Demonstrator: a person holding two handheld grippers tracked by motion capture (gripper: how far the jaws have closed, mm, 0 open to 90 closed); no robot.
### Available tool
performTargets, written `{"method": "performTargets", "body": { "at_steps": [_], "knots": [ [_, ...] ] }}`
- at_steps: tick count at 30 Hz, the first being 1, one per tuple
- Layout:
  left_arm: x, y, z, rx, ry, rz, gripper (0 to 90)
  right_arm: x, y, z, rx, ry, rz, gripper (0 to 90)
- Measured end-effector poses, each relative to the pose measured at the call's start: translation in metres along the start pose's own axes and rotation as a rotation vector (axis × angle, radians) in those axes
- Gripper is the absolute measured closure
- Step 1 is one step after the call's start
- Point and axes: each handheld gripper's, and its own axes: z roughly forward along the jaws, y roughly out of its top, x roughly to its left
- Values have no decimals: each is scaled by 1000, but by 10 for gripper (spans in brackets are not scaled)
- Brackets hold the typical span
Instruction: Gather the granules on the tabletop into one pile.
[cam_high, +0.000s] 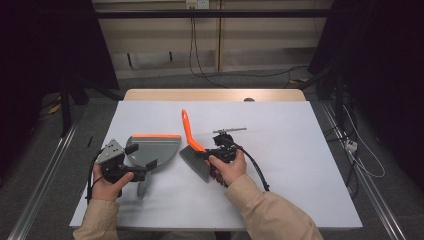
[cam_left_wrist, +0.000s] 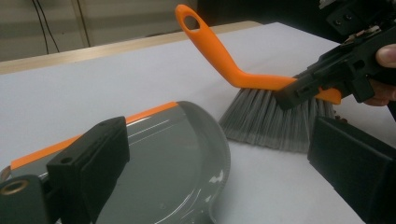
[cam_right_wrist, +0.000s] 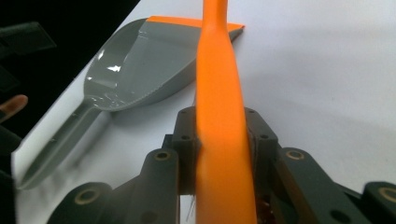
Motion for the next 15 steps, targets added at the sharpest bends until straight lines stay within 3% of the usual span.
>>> {"method": "performTargets", "body": {
  "at_steps": [2,10,15],
  "knots": [
    [0,0,0,-1,1,1,56,-2,-2,-4,-9,-25,-21,711],
    [-2,1,0,-1,0,6,56,-18,-10,-26,-24,-44,24,710],
    [-2,1,2,1,-4,8,56,-23,-15,-37,-38,-51,20,710]
  ]
}}
